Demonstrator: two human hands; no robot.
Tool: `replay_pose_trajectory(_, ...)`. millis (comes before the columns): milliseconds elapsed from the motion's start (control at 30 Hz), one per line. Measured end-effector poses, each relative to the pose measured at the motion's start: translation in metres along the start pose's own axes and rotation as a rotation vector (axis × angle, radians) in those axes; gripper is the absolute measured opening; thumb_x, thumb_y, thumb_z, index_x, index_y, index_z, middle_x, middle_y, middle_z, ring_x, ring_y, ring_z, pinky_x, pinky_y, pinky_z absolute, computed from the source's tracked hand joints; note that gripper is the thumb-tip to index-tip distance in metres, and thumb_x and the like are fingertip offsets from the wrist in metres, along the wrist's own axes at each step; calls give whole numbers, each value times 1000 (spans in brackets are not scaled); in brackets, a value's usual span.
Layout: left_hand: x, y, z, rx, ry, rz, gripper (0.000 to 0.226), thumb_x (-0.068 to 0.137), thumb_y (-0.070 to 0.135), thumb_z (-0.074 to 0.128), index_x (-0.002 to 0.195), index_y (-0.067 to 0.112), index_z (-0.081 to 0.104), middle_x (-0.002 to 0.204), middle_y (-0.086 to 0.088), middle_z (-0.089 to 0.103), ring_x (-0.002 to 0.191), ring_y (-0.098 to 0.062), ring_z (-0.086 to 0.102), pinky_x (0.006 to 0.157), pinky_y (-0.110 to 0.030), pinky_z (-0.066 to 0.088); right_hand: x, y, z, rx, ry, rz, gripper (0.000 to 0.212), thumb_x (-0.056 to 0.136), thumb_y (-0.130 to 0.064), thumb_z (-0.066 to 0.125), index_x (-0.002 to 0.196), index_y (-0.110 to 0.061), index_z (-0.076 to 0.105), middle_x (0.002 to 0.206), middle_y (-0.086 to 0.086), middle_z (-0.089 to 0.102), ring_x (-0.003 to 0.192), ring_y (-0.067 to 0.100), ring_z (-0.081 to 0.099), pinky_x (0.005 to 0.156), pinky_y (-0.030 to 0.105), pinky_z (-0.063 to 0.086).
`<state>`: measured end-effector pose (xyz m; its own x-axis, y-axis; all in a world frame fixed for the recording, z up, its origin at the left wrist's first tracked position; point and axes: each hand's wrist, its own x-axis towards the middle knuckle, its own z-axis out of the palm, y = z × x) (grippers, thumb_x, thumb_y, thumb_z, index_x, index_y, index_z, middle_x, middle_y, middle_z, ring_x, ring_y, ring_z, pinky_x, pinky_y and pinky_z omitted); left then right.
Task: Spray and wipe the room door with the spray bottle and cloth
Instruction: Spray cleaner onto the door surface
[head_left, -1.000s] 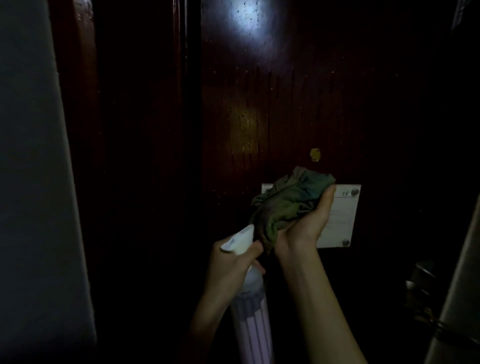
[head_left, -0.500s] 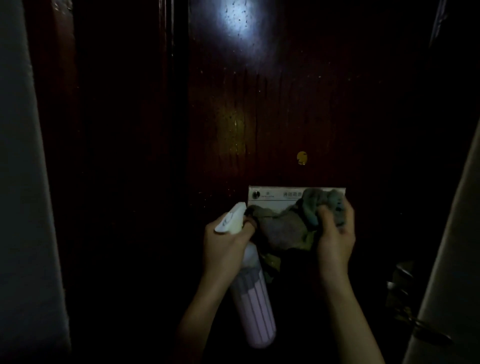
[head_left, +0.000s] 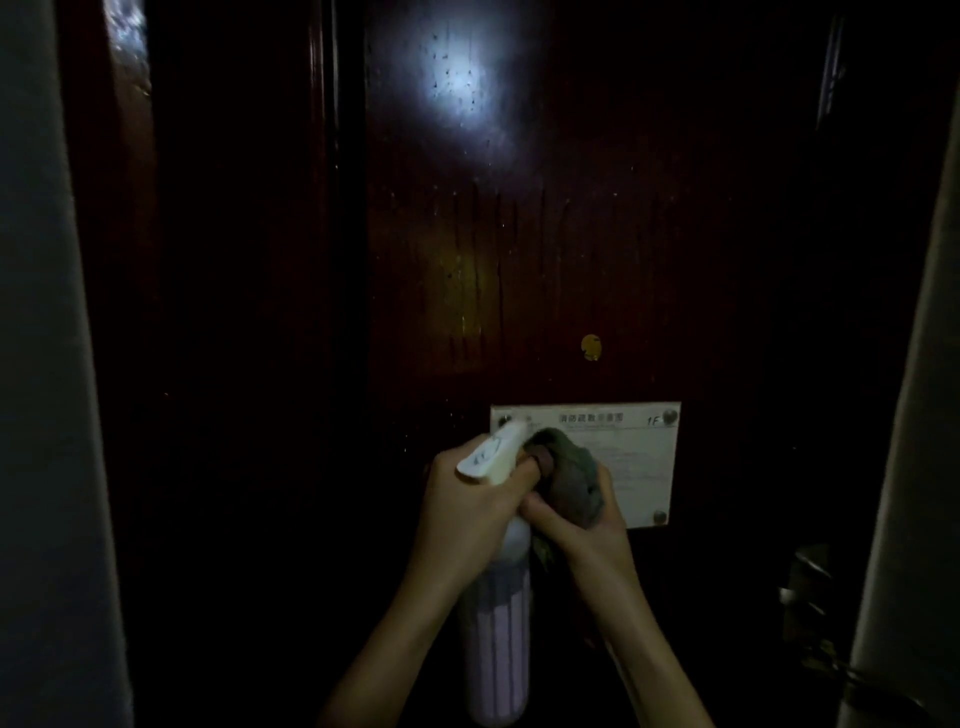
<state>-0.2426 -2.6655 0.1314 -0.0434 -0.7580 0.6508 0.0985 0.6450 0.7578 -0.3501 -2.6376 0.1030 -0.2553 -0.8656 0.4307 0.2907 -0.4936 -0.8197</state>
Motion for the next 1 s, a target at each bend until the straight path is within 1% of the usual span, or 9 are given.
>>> replay_pose_trajectory(100, 0, 2, -4, -28, -17, -54, 23, 82, 10, 76, 81, 33, 71, 79, 19, 74, 82, -1, 70, 72, -15, 51, -1, 8, -4, 37, 109, 63, 46, 79, 4, 71, 118, -19, 62, 104, 11, 76, 96, 26, 74, 73, 33, 60)
replay_pose_trajectory(200, 8, 9, -16, -67, 116, -51, 15, 83, 20, 76, 75, 32, 72, 88, 1, 76, 80, -26, 70, 76, -35, 55, 4, 4, -8, -91, 252, 14, 50, 74, 5, 77, 111, -25, 64, 106, 7, 74, 100, 25, 69, 91, 39, 54)
replay_pose_trajectory(267, 18, 22, -26, -113, 249, -32, 14, 83, 18, 74, 89, 31, 73, 86, -4, 76, 80, -29, 70, 75, -39, 58, 7, -12, -9, -180, 296, 16, 54, 74, 8, 77, 116, -21, 58, 115, 8, 67, 103, 21, 60, 98, 29, 44)
replay_pose_trajectory(400, 42, 59, -39, -69, 341, 89, 5, 82, 20, 74, 82, 24, 71, 62, 4, 71, 61, -12, 68, 53, -20, 53, 11, -42, -13, -211, 274, -33, 54, 77, 22, 65, 124, -1, 51, 115, 14, 58, 81, 11, 53, 69, 7, 48)
replay_pose_trajectory(533, 78, 88, -44, 9, 304, 147, 12, 83, 27, 74, 71, 30, 70, 72, -2, 73, 71, -22, 71, 72, -48, 60, 28, -66, -10, -297, 284, -184, 59, 69, 17, 76, 112, -17, 54, 99, -6, 65, 77, -11, 55, 73, -4, 35)
replay_pose_trajectory(733, 117, 113, -43, 119, 286, 187, 11, 86, 33, 71, 75, 32, 69, 64, -10, 72, 62, -25, 72, 72, -48, 60, 42, -105, -16, -319, 217, -282, 59, 66, 7, 83, 112, -20, 56, 101, -13, 63, 88, -9, 53, 99, 27, 38)
replay_pose_trajectory(800, 123, 111, -44, 121, 308, 189, 14, 86, 32, 72, 72, 31, 68, 65, -10, 72, 63, -26, 72, 71, -50, 60, 43, -112, -21, -329, 205, -306, 61, 68, 10, 81, 117, -16, 56, 104, -9, 64, 89, -8, 53, 102, 29, 39)
replay_pose_trajectory(900, 128, 106, -45, 64, 298, 147, 19, 85, 33, 73, 103, 27, 72, 70, -7, 74, 67, -21, 72, 71, -47, 61, 43, -119, -26, -322, 205, -300, 65, 70, 19, 74, 126, -6, 51, 105, -1, 60, 84, -4, 52, 98, 26, 36)
replay_pose_trajectory(1000, 131, 99, -46, 58, 251, 124, 20, 86, 29, 72, 104, 22, 73, 64, -12, 71, 61, -24, 71, 65, -41, 61, 41, -119, -33, -311, 208, -297, 66, 68, 18, 77, 123, -9, 53, 99, -11, 62, 80, -10, 59, 94, 24, 40)
